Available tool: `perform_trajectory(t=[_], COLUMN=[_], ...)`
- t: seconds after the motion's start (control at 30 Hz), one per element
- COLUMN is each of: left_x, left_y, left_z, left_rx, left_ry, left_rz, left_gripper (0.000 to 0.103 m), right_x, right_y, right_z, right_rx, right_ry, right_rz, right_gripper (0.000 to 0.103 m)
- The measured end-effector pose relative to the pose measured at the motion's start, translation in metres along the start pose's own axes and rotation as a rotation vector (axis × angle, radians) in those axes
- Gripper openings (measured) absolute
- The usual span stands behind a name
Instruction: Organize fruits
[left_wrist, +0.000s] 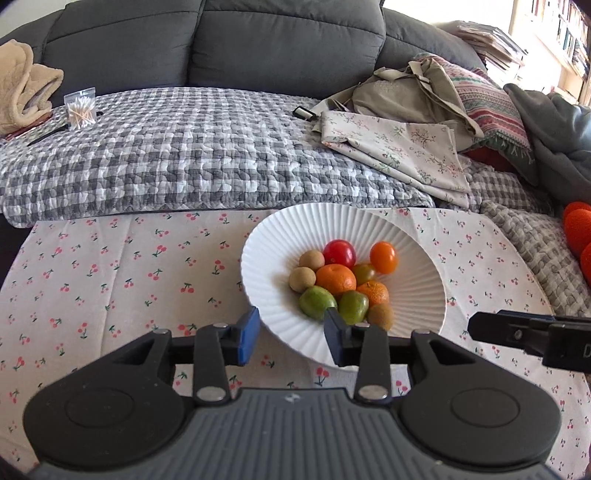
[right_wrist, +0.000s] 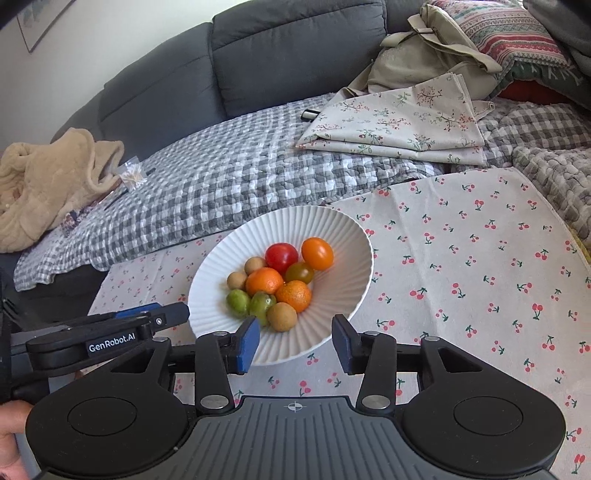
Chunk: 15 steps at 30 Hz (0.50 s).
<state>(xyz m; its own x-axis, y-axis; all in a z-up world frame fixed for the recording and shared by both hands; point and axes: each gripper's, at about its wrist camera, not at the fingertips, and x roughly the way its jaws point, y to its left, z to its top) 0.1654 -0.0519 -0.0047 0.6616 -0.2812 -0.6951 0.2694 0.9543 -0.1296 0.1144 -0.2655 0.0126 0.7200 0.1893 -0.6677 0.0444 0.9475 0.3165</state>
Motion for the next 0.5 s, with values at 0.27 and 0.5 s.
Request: perform_trajectory(t=[0.27, 0.5], left_x=[-0.042, -0.083], left_y=[-0.012, -0.014], left_z=[-0.015, -0.031], left_rx=[0.038, 0.036], left_ry=[-0.028, -0.068], left_rz=[0.115, 0.158], left_gripper=[0.064, 0.091], right_x=[-0.044, -0.076], right_y=[0.013, 0.028], right_z=[-0.015, -0.034], right_rx=[-0.027, -0.086], right_ry=[-0.024, -0.051], right_rz=[0.021, -0.002], right_gripper=[0.069, 0.089])
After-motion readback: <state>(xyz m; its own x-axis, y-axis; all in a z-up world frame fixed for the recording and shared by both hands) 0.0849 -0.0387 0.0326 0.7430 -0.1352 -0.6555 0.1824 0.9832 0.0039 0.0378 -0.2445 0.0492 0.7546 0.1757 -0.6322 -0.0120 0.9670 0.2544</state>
